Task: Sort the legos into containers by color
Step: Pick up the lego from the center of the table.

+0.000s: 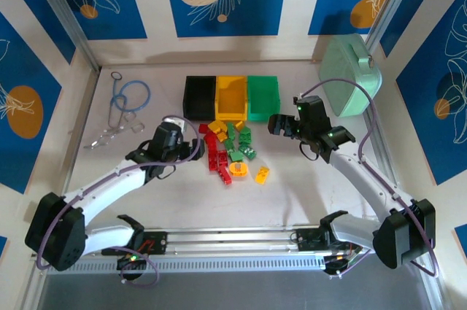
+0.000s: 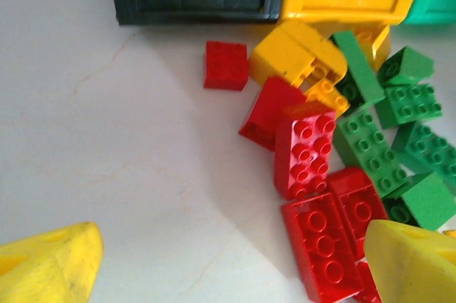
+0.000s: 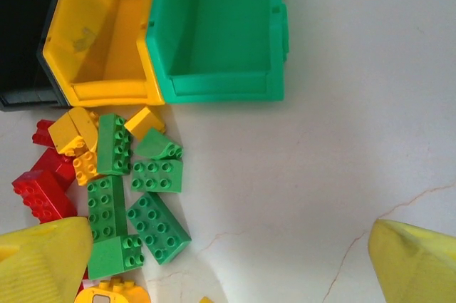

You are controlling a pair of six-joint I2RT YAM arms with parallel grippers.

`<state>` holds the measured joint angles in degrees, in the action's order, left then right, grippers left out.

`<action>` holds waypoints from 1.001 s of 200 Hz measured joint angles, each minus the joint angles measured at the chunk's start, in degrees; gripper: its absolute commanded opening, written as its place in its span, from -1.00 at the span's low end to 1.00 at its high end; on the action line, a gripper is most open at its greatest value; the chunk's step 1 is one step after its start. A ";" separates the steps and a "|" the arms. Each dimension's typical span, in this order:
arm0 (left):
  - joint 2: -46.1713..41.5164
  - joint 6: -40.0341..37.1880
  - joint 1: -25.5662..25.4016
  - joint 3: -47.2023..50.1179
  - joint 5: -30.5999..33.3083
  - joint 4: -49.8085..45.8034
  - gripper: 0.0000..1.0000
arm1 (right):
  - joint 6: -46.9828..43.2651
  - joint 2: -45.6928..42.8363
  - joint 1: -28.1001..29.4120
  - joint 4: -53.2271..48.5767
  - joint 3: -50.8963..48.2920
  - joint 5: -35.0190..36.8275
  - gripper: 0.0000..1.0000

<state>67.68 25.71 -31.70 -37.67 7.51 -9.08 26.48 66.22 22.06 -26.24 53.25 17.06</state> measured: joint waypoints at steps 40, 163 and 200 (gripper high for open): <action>1.05 1.70 -1.44 0.11 -0.02 -1.25 0.83 | 0.17 0.42 0.09 -1.03 0.02 -3.65 0.99; 12.57 7.39 -4.76 -4.61 -5.03 -0.20 0.67 | 2.16 4.87 3.13 -1.18 0.09 -8.52 0.80; 18.36 8.02 -4.83 -10.80 -5.62 -0.26 0.56 | 2.51 5.09 3.50 -1.20 0.09 -8.50 0.80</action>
<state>86.04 33.74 -36.53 -48.47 1.89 -9.34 28.99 71.31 25.56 -27.44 53.34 8.56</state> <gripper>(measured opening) 0.805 0.900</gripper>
